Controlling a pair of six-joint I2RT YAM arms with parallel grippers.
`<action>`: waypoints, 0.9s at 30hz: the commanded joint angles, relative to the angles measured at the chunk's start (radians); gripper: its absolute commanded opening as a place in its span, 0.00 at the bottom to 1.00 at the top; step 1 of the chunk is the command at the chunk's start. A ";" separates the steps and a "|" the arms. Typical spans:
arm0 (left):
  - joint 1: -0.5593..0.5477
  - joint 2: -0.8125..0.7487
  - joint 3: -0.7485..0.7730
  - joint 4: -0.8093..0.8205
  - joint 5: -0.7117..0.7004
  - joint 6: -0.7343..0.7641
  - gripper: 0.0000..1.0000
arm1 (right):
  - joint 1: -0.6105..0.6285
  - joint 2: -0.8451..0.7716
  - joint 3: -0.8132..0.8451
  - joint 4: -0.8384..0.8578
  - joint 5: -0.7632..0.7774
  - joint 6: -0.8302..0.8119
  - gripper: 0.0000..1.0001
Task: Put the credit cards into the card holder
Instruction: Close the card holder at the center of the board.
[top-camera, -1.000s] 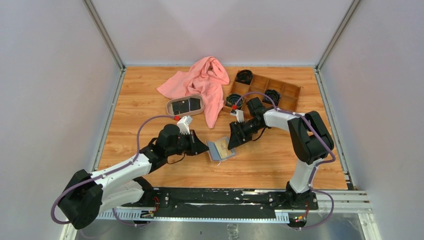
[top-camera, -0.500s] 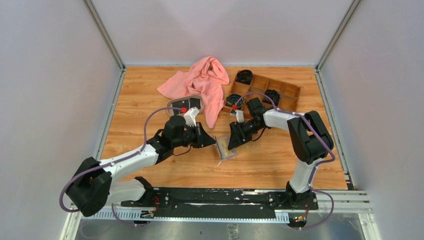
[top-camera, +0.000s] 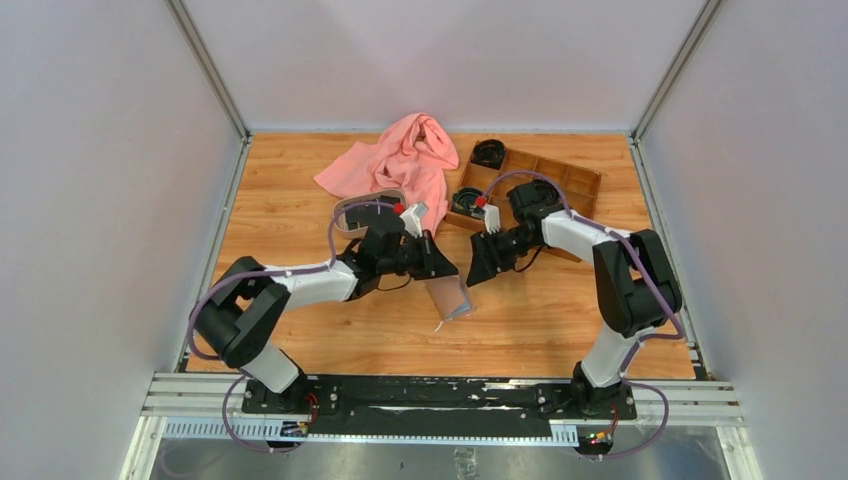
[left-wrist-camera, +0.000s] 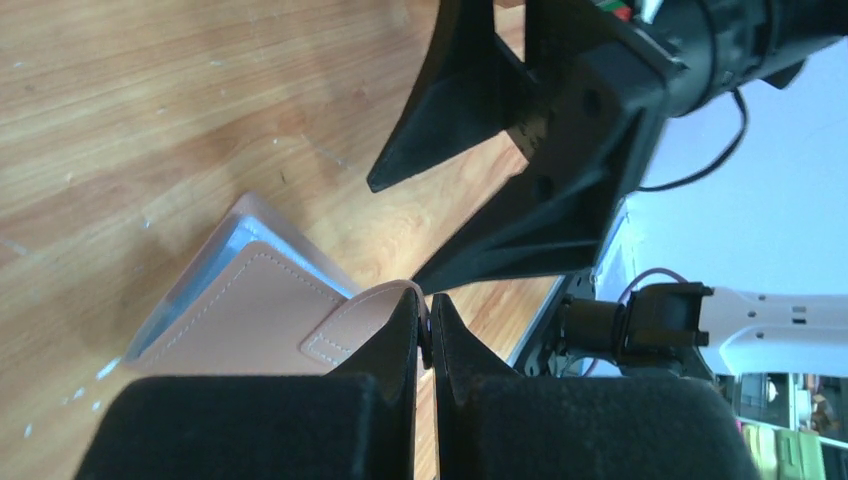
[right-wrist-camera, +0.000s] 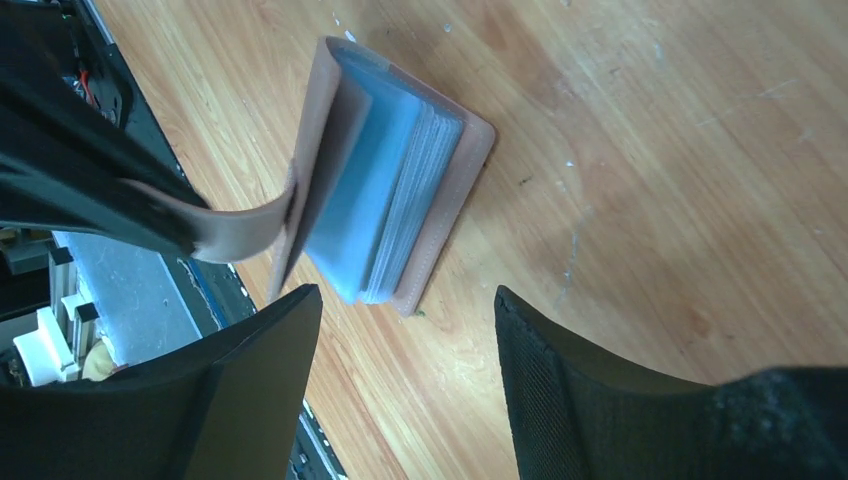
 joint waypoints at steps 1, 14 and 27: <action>-0.025 0.126 0.060 0.077 -0.009 -0.037 0.00 | -0.044 -0.034 0.029 -0.101 -0.051 -0.124 0.68; -0.034 0.306 0.116 0.109 -0.069 -0.070 0.00 | -0.073 0.020 0.004 -0.105 -0.251 -0.138 0.68; -0.034 0.294 0.106 0.117 -0.081 -0.076 0.01 | 0.026 0.120 -0.008 -0.002 -0.102 -0.002 0.59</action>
